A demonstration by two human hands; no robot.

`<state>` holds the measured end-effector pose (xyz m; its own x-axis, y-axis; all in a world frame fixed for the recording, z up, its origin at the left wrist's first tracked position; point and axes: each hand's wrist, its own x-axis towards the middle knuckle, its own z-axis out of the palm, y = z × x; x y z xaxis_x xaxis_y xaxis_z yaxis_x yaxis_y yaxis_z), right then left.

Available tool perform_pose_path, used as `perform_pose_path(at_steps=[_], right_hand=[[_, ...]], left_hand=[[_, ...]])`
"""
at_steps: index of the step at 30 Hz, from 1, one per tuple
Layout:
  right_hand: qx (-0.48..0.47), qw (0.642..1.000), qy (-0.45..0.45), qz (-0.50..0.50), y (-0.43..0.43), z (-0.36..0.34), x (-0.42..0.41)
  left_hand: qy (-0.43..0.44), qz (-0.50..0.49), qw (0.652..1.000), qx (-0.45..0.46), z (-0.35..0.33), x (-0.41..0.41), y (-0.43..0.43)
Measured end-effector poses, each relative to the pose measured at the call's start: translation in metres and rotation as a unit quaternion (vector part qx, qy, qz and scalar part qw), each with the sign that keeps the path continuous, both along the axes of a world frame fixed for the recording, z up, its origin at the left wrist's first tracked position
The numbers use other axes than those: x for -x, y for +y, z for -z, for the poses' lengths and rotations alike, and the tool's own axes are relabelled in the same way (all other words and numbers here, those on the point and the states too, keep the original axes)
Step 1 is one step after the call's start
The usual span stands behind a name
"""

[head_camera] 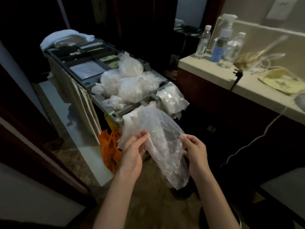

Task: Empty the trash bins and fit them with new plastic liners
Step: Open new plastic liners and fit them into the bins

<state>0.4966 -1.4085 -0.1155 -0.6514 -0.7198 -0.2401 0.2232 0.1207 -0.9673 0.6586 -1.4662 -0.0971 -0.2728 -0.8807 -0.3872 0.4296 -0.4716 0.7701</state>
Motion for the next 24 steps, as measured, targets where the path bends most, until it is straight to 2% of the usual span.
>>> perform_pose_path(at_steps=[3,10,16,20,24], right_hand=[[0.008,0.999,-0.03,0.032,0.035,-0.007,0.019],[0.036,0.99,-0.071,0.114,0.145,-0.01,0.076],[0.058,0.974,-0.104,0.194,0.301,0.003,0.134],[0.06,0.955,-0.137,0.258,0.414,0.013,0.161],[0.091,0.931,-0.144,0.323,0.511,0.01,0.189]], left_hand=[[0.065,0.007,0.998,-0.024,-0.007,0.008,0.022],[0.078,0.051,0.996,0.002,-0.008,0.073,0.091],[0.082,0.2,0.974,0.064,0.005,0.172,0.226],[0.083,0.305,0.947,0.049,0.015,0.235,0.338],[0.052,0.399,0.911,0.085,0.015,0.286,0.437]])
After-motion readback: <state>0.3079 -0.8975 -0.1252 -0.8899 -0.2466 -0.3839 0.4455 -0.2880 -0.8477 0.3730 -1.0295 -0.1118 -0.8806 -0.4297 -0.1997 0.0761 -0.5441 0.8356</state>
